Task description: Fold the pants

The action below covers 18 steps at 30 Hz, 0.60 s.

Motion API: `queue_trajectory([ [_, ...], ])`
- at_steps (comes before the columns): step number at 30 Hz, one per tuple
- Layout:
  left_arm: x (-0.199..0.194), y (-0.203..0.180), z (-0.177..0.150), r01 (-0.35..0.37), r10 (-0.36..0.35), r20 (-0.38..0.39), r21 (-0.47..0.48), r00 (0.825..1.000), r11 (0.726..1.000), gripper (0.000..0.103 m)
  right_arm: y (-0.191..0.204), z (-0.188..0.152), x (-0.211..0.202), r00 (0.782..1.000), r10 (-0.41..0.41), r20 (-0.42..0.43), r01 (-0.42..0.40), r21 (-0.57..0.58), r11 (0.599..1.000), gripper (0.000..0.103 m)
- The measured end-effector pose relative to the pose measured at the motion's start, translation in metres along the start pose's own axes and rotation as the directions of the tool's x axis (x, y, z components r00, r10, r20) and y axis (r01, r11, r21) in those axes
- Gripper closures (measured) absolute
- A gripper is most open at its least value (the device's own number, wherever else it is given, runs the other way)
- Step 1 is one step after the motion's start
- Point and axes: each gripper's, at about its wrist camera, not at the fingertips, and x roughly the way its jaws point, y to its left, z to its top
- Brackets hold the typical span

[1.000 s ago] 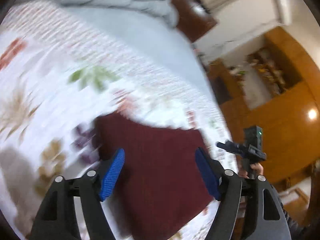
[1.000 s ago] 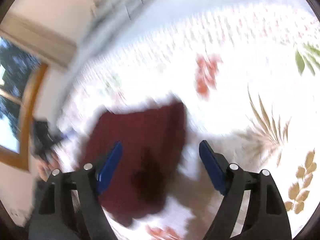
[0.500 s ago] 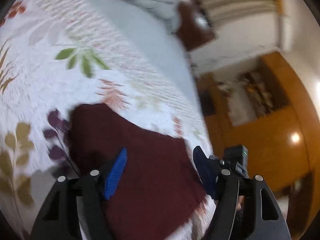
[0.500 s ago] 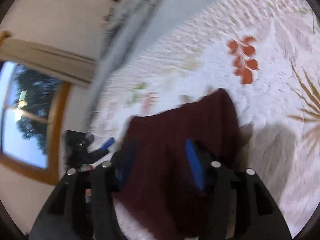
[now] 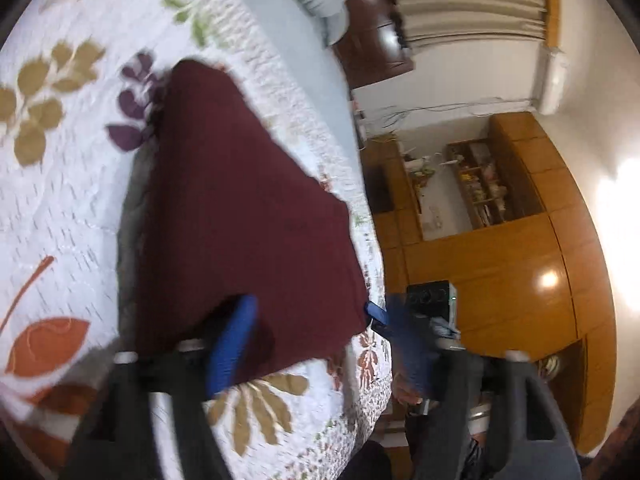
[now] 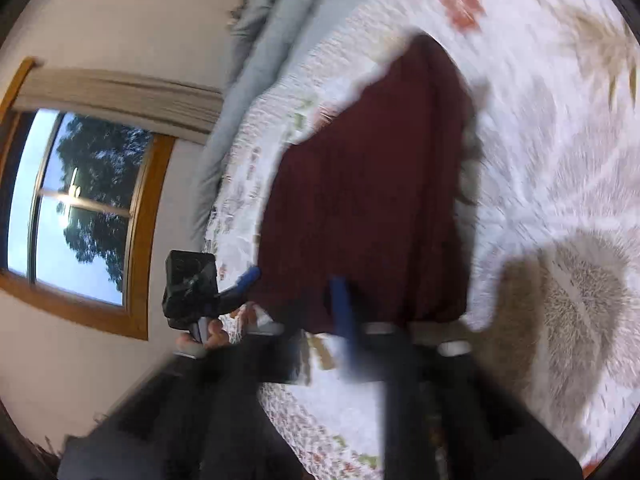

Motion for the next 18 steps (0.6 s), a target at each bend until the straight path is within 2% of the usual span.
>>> queue_trajectory([
  [1,-0.002,-0.007,-0.003,-0.012,0.011,0.014,0.029,1.000,1.000,0.011,0.009,-0.003,-0.005,1.000,0.005,0.029,-0.004,-0.016,1.000,0.039],
  [2,-0.004,-0.010,-0.005,-0.024,0.023,0.024,0.048,0.999,0.999,0.006,0.012,-0.002,-0.007,0.999,-0.004,0.046,0.006,-0.031,1.000,0.037],
  [3,-0.005,-0.011,-0.008,-0.047,0.045,0.038,0.052,0.998,0.998,0.006,0.014,-0.003,-0.006,0.998,-0.033,0.056,0.035,-0.043,0.998,0.036],
  [5,-0.010,-0.012,-0.013,-0.085,0.083,0.057,0.039,0.995,0.996,0.006,0.003,-0.008,0.010,0.992,-0.124,0.028,0.124,-0.015,0.992,0.041],
  [6,-0.014,-0.020,-0.019,-0.138,0.135,0.079,0.044,0.988,0.989,0.006,0.002,-0.011,0.009,0.990,-0.140,0.037,0.140,-0.018,0.990,0.043],
  [7,-0.022,-0.031,-0.026,-0.189,0.183,0.095,0.059,0.978,0.980,0.006,0.009,-0.015,0.006,0.985,-0.161,0.058,0.163,-0.032,0.986,0.040],
  [8,-0.028,-0.044,-0.034,-0.237,0.227,0.111,0.085,0.967,0.968,0.005,0.017,-0.019,0.001,0.980,-0.185,0.076,0.188,-0.042,0.981,0.034],
  [9,-0.037,-0.057,-0.044,-0.294,0.277,0.137,0.125,0.951,0.948,0.004,0.034,-0.029,-0.011,0.970,-0.217,0.113,0.225,-0.062,0.972,0.021],
  [10,-0.046,-0.082,-0.060,-0.391,0.357,0.192,0.186,0.914,0.902,0.004,0.044,-0.037,-0.015,0.958,-0.248,0.145,0.260,-0.076,0.962,0.011],
  [11,-0.052,-0.104,-0.078,-0.475,0.421,0.244,0.243,0.874,0.846,0.004,0.065,-0.055,-0.029,0.924,-0.319,0.209,0.345,-0.102,0.933,0.010],
  [12,-0.058,-0.127,-0.100,-0.565,0.485,0.304,0.292,0.820,0.772,0.004,0.079,-0.070,-0.036,0.893,-0.374,0.250,0.412,-0.120,0.903,0.009],
  [13,-0.062,-0.147,-0.119,-0.627,0.523,0.356,0.327,0.775,0.707,0.004,0.097,-0.092,-0.042,0.849,-0.437,0.297,0.492,-0.144,0.859,0.004],
  [14,-0.066,-0.161,-0.133,-0.668,0.549,0.387,0.345,0.741,0.659,0.004,0.111,-0.112,-0.043,0.811,-0.482,0.333,0.551,-0.155,0.820,0.003],
  [15,-0.067,-0.179,-0.156,-0.723,0.586,0.425,0.360,0.690,0.590,0.004,0.128,-0.143,-0.050,0.755,-0.535,0.378,0.621,-0.154,0.768,0.003],
  [16,-0.070,-0.190,-0.170,-0.748,0.601,0.447,0.366,0.663,0.553,0.004,0.138,-0.167,-0.057,0.717,-0.562,0.411,0.661,-0.146,0.736,0.003],
  [17,-0.072,-0.203,-0.182,-0.767,0.610,0.465,0.365,0.642,0.528,0.004,0.140,-0.186,-0.059,0.690,-0.576,0.439,0.685,-0.138,0.715,0.003],
  [18,-0.076,-0.216,-0.201,-0.790,0.620,0.490,0.359,0.612,0.496,0.004,0.148,-0.207,-0.061,0.649,-0.597,0.471,0.718,-0.122,0.685,0.003],
])
